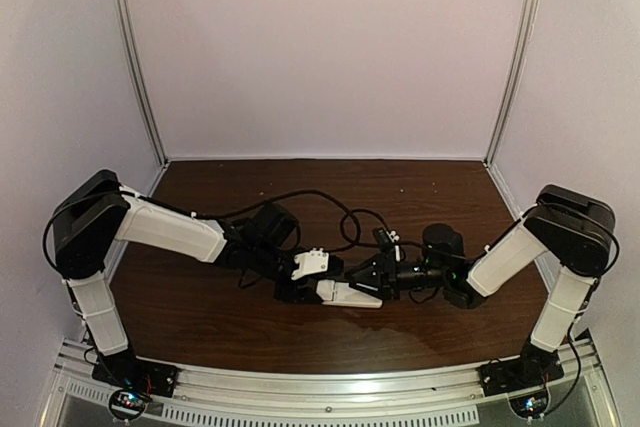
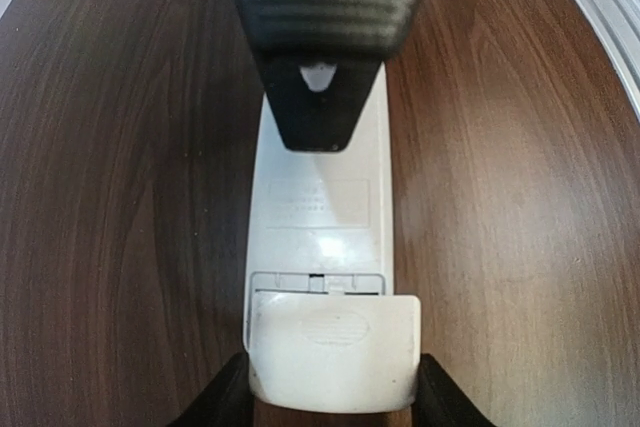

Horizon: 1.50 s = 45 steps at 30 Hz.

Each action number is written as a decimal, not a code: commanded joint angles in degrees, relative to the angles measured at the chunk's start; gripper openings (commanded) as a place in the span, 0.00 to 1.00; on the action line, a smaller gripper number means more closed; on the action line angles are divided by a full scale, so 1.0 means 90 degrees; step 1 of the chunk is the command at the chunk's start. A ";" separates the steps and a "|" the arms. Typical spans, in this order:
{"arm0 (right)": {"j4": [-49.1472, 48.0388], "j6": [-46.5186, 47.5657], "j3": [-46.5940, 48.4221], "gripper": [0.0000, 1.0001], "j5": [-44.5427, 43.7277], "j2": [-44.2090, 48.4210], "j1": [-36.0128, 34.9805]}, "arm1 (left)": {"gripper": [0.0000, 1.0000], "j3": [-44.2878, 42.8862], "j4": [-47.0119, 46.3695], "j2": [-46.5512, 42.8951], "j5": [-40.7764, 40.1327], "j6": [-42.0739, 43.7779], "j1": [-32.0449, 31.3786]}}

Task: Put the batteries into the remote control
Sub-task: Place the battery cover on the remote control without the battery cover.

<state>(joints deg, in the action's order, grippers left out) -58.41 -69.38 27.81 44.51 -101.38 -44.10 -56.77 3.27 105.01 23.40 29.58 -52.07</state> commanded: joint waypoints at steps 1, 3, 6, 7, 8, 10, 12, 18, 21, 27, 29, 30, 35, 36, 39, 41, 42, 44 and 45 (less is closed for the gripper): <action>-0.0473 -0.0172 0.0130 0.51 0.0017 -0.0098 -0.0054 | 0.30 -0.0127 -0.0170 0.0155 0.0082 -0.0060 0.0054; -0.0444 -0.0192 0.0149 0.61 0.0006 -0.0106 -0.0061 | 0.31 -0.0127 -0.0176 0.0183 0.0086 -0.0052 0.0057; -0.0433 -0.0227 0.0188 0.74 -0.0013 -0.0147 -0.0061 | 0.32 -0.0156 -0.0172 0.0241 0.0106 -0.0071 0.0059; -0.0442 -0.0248 0.0204 0.79 -0.0009 -0.0163 -0.0061 | 0.32 -0.0173 -0.0168 0.0253 0.0103 -0.0074 0.0054; -0.0464 -0.0266 0.0212 0.84 -0.0013 -0.0183 -0.0061 | 0.32 -0.0181 -0.0164 0.0269 0.0100 -0.0074 0.0060; -0.0517 -0.0317 0.0214 0.91 -0.0048 -0.0222 -0.0061 | 0.32 -0.0194 -0.0153 0.0293 0.0114 -0.0068 0.0063; -0.0567 -0.0382 0.0232 0.99 -0.0086 -0.0262 -0.0061 | 0.33 -0.0196 -0.0158 0.0320 0.0116 -0.0064 0.0063; -0.1060 -0.0707 0.0270 0.92 -0.0077 -0.0471 -0.0061 | 0.32 -0.0206 -0.0143 0.0352 0.0147 -0.0064 0.0068; -0.1161 -0.0782 0.0218 0.79 -0.0084 -0.0508 -0.0061 | 0.29 -0.0188 -0.0185 0.0322 0.0188 -0.0105 0.0073; -0.0835 -0.0631 0.0091 0.54 -0.0154 -0.0325 -0.0039 | 0.27 -0.0145 -0.0264 0.0324 0.0226 -0.0126 0.0107; -0.0729 -0.0557 0.0100 0.39 -0.0180 -0.0345 -0.0042 | 0.27 -0.0155 -0.0256 0.0327 0.0226 -0.0125 0.0112; -0.0750 -0.0579 0.0116 0.34 -0.0189 -0.0388 -0.0047 | 0.27 -0.0157 -0.0248 0.0325 0.0213 -0.0116 0.0112; -0.0610 -0.0551 0.0339 0.26 -0.0204 -0.0529 -0.0088 | 0.27 -0.0184 -0.0203 0.0367 0.0238 -0.0117 0.0112; -0.0479 -0.0502 0.0401 0.25 -0.0209 -0.0529 -0.0104 | 0.27 -0.0194 -0.0183 0.0377 0.0251 -0.0122 0.0112; -0.0064 -0.0350 0.0578 0.24 -0.0269 -0.0489 -0.0120 | 0.28 -0.0213 -0.0125 0.0407 0.0286 -0.0163 0.0112; 0.0166 -0.0244 0.0664 0.23 -0.0305 -0.0465 -0.0120 | 0.29 -0.0232 -0.0083 0.0419 0.0342 -0.0231 0.0112; 0.0300 -0.0203 0.0707 0.22 -0.0321 -0.0466 -0.0128 | 0.29 -0.0243 -0.0045 0.0426 0.0373 -0.0244 0.0117; 0.0447 -0.0123 0.0769 0.20 -0.0345 -0.0474 -0.0135 | 0.30 -0.0272 0.0034 0.0448 0.0363 -0.0283 0.0112; 0.0491 -0.0109 0.0789 0.20 -0.0346 -0.0487 -0.0144 | 0.30 -0.0282 0.0064 0.0456 0.0348 -0.0304 0.0112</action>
<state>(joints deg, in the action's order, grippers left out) -58.13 -72.90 33.45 42.65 -105.38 -44.77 -57.74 3.20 107.66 25.30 28.27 -51.42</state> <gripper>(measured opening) 0.208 0.501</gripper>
